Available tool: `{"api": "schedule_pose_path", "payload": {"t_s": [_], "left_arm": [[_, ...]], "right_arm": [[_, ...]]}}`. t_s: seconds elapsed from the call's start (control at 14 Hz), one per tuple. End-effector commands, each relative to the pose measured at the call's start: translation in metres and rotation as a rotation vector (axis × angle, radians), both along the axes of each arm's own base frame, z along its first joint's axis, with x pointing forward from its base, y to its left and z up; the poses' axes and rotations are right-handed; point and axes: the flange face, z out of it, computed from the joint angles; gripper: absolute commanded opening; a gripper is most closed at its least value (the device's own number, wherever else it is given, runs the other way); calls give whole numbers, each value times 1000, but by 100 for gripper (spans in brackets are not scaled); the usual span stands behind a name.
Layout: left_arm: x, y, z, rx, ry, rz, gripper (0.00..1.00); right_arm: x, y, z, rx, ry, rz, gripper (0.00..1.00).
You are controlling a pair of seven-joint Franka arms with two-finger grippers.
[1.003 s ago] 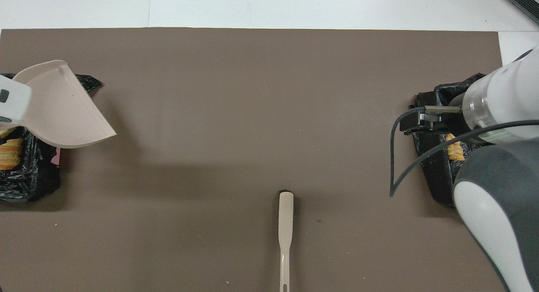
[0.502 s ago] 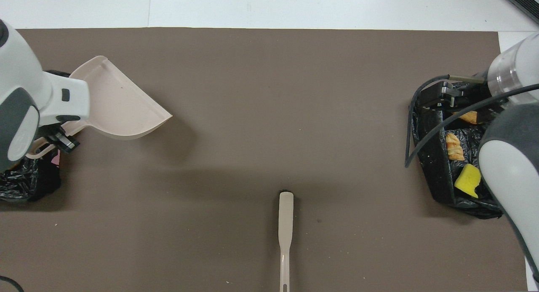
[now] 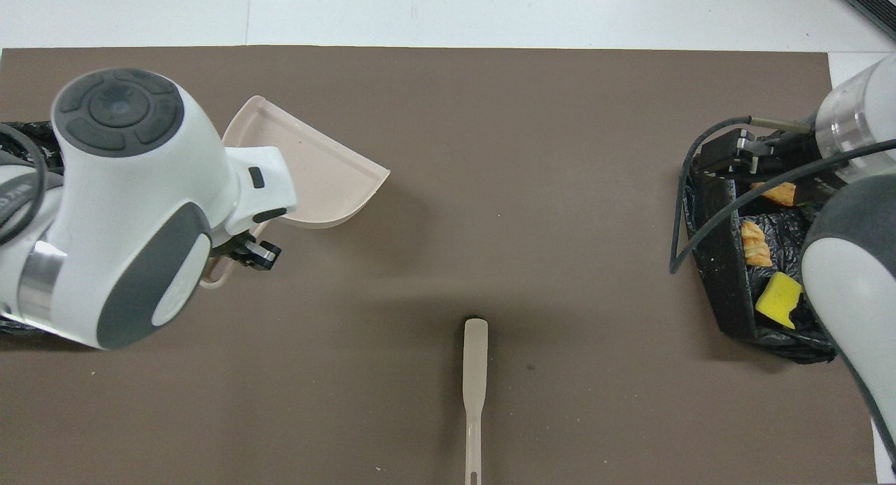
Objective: Sweep and dump trash in bin
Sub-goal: 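Carry the empty dustpan to table center while the right gripper reaches the bin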
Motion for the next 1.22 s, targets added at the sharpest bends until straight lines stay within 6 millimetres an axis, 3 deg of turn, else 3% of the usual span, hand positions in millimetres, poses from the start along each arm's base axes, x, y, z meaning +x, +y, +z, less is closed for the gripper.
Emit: {"api": "schedule_pose_path", "payload": {"t_s": [0.0, 0.21, 0.5, 0.64, 0.79, 0.86, 0.93, 1.0, 1.15], "left_arm": [[-18, -38, 0, -73, -31, 75, 0], [-28, -101, -31, -79, -54, 137, 0], [-30, -175, -106, -156, -69, 233, 0], [-30, -192, -127, -184, -93, 231, 0], [-50, -238, -174, -188, -94, 278, 0], [-49, -242, -180, -201, -115, 335, 0], [-36, -233, -181, -216, -127, 377, 70], [-32, -227, -179, -213, -126, 394, 100], [-29, -215, -156, -210, -130, 416, 100]], "right_arm": [[-5, -6, 2, -1, 7, -31, 100], [-4, -11, 4, 1, -4, -31, 100], [-6, -29, 8, 49, 5, -66, 100], [-8, -39, 8, 71, 16, -81, 100], [-24, -41, 3, 63, 35, -63, 100], [-34, -44, -2, 60, 46, -56, 100], [-38, -50, -3, 59, 44, -52, 100], [-37, -54, -3, 61, 32, -54, 100], [-36, -64, -4, 61, 39, -52, 100]]}}
